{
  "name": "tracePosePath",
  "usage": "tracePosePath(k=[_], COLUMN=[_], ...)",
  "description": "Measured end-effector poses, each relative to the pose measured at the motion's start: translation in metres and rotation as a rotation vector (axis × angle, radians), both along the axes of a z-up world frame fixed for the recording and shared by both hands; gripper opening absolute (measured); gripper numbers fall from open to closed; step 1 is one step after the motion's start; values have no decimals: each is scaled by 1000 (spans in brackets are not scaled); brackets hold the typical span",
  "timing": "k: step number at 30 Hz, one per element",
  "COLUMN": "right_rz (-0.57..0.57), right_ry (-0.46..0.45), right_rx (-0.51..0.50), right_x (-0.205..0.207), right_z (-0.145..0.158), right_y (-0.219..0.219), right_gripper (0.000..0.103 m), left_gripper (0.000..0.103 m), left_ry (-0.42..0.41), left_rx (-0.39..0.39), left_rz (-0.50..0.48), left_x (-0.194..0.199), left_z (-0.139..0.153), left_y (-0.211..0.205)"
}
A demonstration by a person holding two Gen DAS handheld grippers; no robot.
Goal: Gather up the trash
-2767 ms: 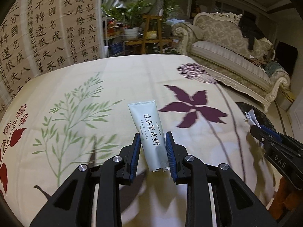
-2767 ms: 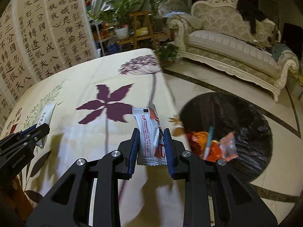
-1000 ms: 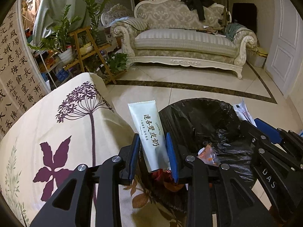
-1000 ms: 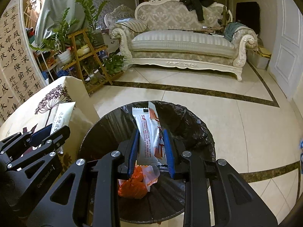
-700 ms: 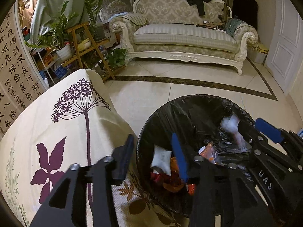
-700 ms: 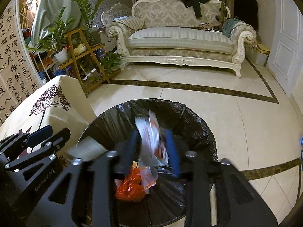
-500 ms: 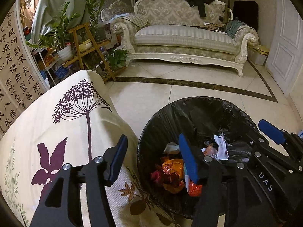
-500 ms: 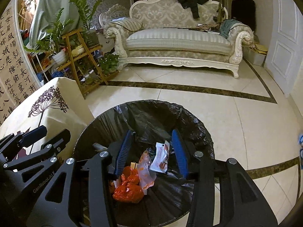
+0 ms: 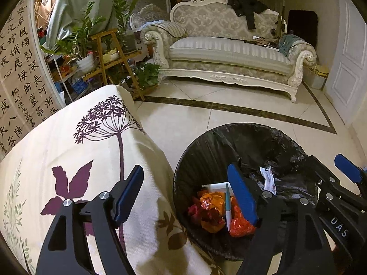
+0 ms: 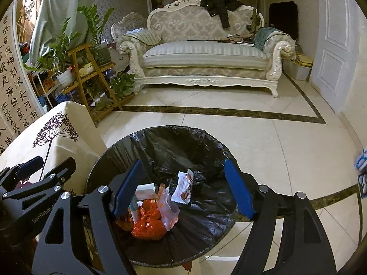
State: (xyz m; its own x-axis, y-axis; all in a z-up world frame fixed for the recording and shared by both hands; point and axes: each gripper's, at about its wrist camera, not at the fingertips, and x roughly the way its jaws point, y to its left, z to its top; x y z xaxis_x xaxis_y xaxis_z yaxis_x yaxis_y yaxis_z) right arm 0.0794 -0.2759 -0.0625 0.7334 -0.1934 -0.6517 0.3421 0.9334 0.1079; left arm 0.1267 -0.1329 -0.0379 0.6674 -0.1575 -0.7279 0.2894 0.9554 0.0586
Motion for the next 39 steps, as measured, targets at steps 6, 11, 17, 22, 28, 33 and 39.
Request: tracePosePath(k=[6,11,17,22,28,33,39], right_rz=[-10,-6,14,36,61,90,116], right_ry=[-9,-17,-27,-42,-62,-87,-108], right_rx=[-7,-11,-19,-32,-43,-55,-68], right_x=[-13,-24,-43,-59,-78,-96,-112], right_z=[4,11,17,24,34,44,54], right_y=[5,12,25,38,54,67,80], right_gripper=[78,78,79,79,79,79,79], left_gripper=[77,79,80,80,82,84,84], left_ry=[-13,-46,-55,-73,-104,-124,-135], left_rx=[-7,12,-20,-41,-49,-65,-86], left_rz=[1,6,13,26,62,91,113], left_x=[-13,-30,-51,-70,-92,-111,-127], left_z=[3,10,18,27,38,45,52], left_y=[7,16,34,51,72,89,104])
